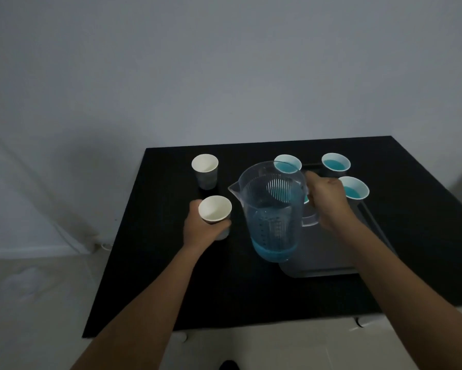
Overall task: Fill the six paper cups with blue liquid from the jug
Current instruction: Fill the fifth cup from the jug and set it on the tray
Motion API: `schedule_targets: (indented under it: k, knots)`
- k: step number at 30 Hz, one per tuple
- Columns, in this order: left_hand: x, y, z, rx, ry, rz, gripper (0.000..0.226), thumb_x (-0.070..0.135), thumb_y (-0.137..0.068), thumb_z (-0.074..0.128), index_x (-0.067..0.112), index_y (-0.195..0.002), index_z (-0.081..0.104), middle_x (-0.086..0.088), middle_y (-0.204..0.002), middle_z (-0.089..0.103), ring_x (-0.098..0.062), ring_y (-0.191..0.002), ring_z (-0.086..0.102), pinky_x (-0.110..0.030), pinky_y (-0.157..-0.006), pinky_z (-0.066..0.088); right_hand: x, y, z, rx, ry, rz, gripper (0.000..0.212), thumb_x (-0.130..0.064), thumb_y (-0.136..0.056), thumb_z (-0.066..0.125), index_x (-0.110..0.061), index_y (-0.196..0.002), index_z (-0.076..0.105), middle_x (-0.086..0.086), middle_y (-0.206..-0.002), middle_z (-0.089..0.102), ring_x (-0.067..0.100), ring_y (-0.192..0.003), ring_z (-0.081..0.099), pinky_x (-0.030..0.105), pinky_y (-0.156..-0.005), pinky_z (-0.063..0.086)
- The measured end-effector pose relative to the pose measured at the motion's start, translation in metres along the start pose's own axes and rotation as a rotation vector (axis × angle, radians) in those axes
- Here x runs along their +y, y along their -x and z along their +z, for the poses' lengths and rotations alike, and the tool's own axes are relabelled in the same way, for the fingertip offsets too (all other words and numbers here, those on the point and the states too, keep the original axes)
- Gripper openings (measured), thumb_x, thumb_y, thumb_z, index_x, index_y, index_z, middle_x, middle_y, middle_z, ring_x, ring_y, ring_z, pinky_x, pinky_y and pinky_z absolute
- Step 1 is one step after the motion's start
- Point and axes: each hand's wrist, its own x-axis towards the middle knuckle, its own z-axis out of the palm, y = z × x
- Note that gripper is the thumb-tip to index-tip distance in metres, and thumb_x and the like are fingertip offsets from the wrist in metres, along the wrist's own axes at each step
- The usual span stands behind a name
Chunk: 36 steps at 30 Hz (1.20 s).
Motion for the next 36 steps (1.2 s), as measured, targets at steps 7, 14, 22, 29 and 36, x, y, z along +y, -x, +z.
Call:
schedule_targets:
  k: [7, 14, 22, 29, 36]
  knots:
    - [0.004, 0.043, 0.015, -0.009, 0.003, 0.049, 0.07, 0.028, -0.057, 0.088, 0.031, -0.114, 0.047, 0.007, -0.112, 0.059, -0.016, -0.103, 0.058, -0.033, -0.083, 0.05, -0.016, 0.007, -0.02, -0.005, 0.289, -0.127, 0.033, -0.027, -0.084, 0.059, -0.014, -0.056, 0.049, 0.004, -0.056, 0.05, 0.021, -0.058, 0.049, 0.033, -0.064, 0.042]
    - [0.01, 0.064, 0.022, -0.107, -0.027, 0.075, 0.07, 0.028, -0.054, 0.089, 0.032, -0.112, 0.049, 0.009, -0.111, 0.06, -0.013, -0.102, 0.058, -0.031, -0.081, 0.051, -0.027, 0.009, -0.033, -0.002, 0.721, -0.256, 0.036, -0.038, -0.085, 0.054, -0.014, -0.058, 0.056, 0.001, -0.059, 0.056, 0.021, -0.062, 0.055, 0.032, -0.066, 0.041]
    - [0.018, 0.078, 0.028, -0.195, -0.078, 0.121, 0.067, 0.022, -0.056, 0.089, 0.027, -0.111, 0.051, 0.014, -0.105, 0.059, -0.01, -0.1, 0.058, -0.026, -0.078, 0.048, -0.03, 0.009, -0.04, 0.015, 0.968, -0.327, 0.029, -0.038, -0.082, 0.054, -0.01, -0.079, 0.06, -0.001, -0.059, 0.051, 0.017, -0.056, 0.05, 0.029, -0.06, 0.035]
    - [0.024, 0.083, 0.032, -0.205, -0.098, 0.142, 0.066, 0.025, -0.054, 0.089, 0.029, -0.107, 0.051, 0.011, -0.105, 0.061, -0.011, -0.099, 0.059, -0.025, -0.076, 0.047, -0.029, 0.011, -0.039, -0.014, 1.061, -0.36, 0.028, -0.038, -0.083, 0.056, -0.011, -0.085, 0.061, -0.001, -0.064, 0.053, 0.02, -0.063, 0.054, 0.03, -0.063, 0.038]
    - [0.03, 0.082, 0.036, -0.242, -0.128, 0.142, 0.07, 0.029, -0.053, 0.09, 0.032, -0.11, 0.05, 0.009, -0.11, 0.06, -0.012, -0.102, 0.058, -0.031, -0.084, 0.051, -0.033, 0.016, -0.037, -0.014, 1.13, -0.394, 0.027, -0.038, -0.087, 0.056, -0.011, -0.086, 0.054, 0.005, -0.08, 0.06, 0.022, -0.075, 0.058, 0.032, -0.066, 0.04]
